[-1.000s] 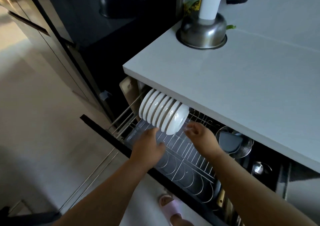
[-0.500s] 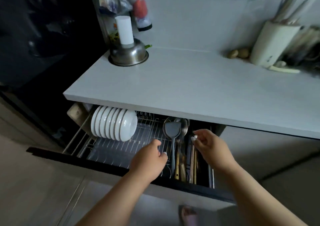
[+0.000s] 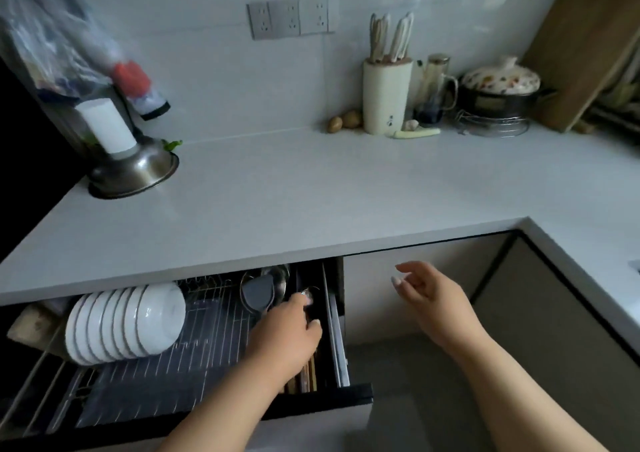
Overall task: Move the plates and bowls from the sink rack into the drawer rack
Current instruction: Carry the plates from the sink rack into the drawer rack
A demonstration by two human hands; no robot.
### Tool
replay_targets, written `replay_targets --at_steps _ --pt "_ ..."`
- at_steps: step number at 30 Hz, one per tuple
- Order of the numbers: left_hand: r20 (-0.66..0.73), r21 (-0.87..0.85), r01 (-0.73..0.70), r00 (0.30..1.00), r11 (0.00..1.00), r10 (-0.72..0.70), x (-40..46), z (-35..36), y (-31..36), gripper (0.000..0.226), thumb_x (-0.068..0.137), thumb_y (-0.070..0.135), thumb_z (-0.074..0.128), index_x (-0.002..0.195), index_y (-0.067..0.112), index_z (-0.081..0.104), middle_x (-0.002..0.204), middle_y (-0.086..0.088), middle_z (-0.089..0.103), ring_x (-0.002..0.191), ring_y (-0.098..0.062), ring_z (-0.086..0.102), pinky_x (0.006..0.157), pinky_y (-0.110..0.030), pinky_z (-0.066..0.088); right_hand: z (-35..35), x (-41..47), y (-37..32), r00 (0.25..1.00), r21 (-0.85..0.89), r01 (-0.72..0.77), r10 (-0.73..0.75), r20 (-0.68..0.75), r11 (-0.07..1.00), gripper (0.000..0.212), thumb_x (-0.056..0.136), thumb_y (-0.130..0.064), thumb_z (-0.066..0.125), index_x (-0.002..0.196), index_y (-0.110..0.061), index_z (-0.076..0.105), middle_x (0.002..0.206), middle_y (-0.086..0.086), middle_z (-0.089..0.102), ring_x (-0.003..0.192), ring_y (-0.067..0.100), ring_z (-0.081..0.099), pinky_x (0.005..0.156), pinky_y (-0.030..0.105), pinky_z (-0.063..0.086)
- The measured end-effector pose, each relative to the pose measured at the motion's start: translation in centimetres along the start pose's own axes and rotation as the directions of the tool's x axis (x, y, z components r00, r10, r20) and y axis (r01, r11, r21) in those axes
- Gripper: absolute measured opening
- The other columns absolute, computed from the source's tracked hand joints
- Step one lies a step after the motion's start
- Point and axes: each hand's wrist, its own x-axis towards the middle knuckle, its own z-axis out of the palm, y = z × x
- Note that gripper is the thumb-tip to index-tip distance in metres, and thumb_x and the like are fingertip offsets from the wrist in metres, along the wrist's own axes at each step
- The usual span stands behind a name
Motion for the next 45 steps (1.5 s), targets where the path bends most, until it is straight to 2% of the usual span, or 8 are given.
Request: replay_targets --at_steps 7,15,21,25,30,37,42,45 --pt "0.104 0.127 -0.219 0.973 0.967 0.206 4.7 4.8 13.1 0.046 0.093 0.043 0.046 0.135 0.026 0.043 0.11 0.007 0.065 0.104 -0.018 0.06 0.085 -0.032 0.05 -12.1 1.5 8.4 0.973 -0.034 -0.129 0.12 -0.197 0.991 0.023 0.09 -0.045 0.056 0.109 -0.032 0.061 0.092 -0.011 0.066 0.087 0.008 0.061 0.072 0.026 0.048" --pt "0.267 0.096 -0.46 0.866 0.882 0.423 8.1 13.9 30.6 0.046 0.096 0.041 0.045 0.138 0.024 0.04 0.125 0.003 0.057 0.115 -0.019 0.055 0.093 -0.034 0.047 -26.1 -0.5 19.3 0.844 -0.032 -0.374 0.326 -0.427 0.927 0.018 0.092 -0.039 0.056 0.103 -0.027 0.063 0.088 -0.006 0.067 0.08 0.012 0.061 0.067 0.028 0.046" --pt "0.41 0.109 -0.656 0.714 0.747 0.567 8.2 21.2 39.8 0.067 0.098 0.046 0.042 0.152 0.015 0.019 0.16 -0.005 0.015 0.147 -0.021 0.012 0.119 -0.039 0.019 -33.2 -1.3 27.6 0.748 -0.127 -0.554 0.425 -0.51 0.823 0.027 0.092 -0.039 0.055 0.109 -0.021 0.064 0.098 -0.001 0.069 0.091 0.017 0.062 0.081 0.033 0.05" --pt "0.545 0.223 -0.732 0.642 0.644 0.54 8.9 24.3 42.4 0.083 0.096 0.058 0.034 0.154 0.014 -0.006 0.161 -0.008 -0.016 0.147 -0.02 -0.018 0.121 -0.041 -0.006 -35.4 -0.9 31.3 0.737 -0.166 -0.62 0.498 -0.456 0.767 0.028 0.093 -0.041 0.053 0.104 -0.018 0.066 0.098 -0.002 0.069 0.087 0.017 0.063 0.078 0.032 0.051" --pt "0.624 0.347 -0.727 0.65 0.592 0.433 9.3 25.9 43.6 0.097 0.09 0.07 0.031 0.15 0.014 -0.02 0.156 -0.011 -0.027 0.143 -0.023 -0.028 0.119 -0.046 -0.012 -35.9 1.3 33.1 0.752 -0.186 -0.65 0.588 -0.298 0.737 0.027 0.091 -0.041 0.057 0.082 -0.017 0.065 0.061 -0.003 0.06 0.05 0.01 0.051 0.046 0.021 0.035" --pt "0.648 0.382 -0.722 0.654 0.577 0.39 9.6 25.7 44.5 0.102 0.087 0.074 0.034 0.15 0.016 -0.021 0.156 -0.012 -0.028 0.143 -0.024 -0.029 0.117 -0.047 -0.015 -35.1 4.1 34.3 0.784 -0.281 -0.619 0.595 -0.175 0.733 0.025 0.085 -0.034 0.063 0.083 -0.01 0.071 0.083 0.009 0.072 0.077 0.025 0.065 0.062 0.027 0.046" --pt "0.649 0.375 -0.718 0.655 0.586 0.387 9.6 25.8 44.4 0.102 0.086 0.074 0.034 0.15 0.017 -0.022 0.156 -0.011 -0.029 0.142 -0.023 -0.031 0.117 -0.048 -0.014 -34.6 4.4 34.9 0.826 -0.444 -0.554 0.533 -0.184 0.704 0.031 0.089 -0.033 0.057 0.072 -0.008 0.061 0.068 0.008 0.058 0.065 0.024 0.051 0.052 0.028 0.034" --pt "0.652 0.37 -0.719 0.652 0.588 0.387 9.6 25.9 44.3 0.103 0.086 0.074 0.035 0.15 0.017 -0.022 0.155 -0.011 -0.029 0.142 -0.023 -0.031 0.118 -0.048 -0.014 -34.5 4.5 34.3 0.868 -0.579 -0.482 0.447 -0.215 0.657 0.032 0.095 -0.031 0.046 0.069 -0.012 0.052 0.074 0.004 0.049 0.07 0.024 0.045 0.052 0.028 0.03"
